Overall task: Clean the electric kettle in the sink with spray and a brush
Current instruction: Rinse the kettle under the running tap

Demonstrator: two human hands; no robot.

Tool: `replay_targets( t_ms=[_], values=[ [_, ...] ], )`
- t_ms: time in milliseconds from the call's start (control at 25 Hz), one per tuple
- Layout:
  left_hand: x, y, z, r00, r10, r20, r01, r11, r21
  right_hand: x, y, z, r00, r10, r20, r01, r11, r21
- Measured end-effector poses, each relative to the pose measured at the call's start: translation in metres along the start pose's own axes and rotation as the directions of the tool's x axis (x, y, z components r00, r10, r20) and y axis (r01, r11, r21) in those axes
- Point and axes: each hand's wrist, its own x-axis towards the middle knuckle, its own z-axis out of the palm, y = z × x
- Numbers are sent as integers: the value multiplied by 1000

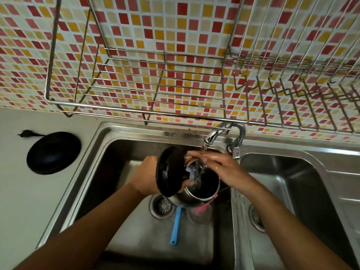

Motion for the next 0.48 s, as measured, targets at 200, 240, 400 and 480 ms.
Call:
replay_targets(
  t_ms=[200, 240, 400, 480],
  values=[
    [2, 17, 5, 990, 66, -124, -71, 997, -33, 12, 3, -14, 967, 255, -18, -255, 967, -15],
    [4, 18, 3, 989, 58, -138, -66, 996, -57, 15, -3, -14, 975, 219, -45, -220, 975, -33],
    [6, 8, 0, 988, -97, -124, 84, 991, -103, 0, -9, -19, 993, 53, -107, -42, 993, 108],
    [2, 8, 1, 981, -174, -89, 162, 979, -127, 1, 1, -17, 981, 147, -125, -115, 966, 233]
  ],
)
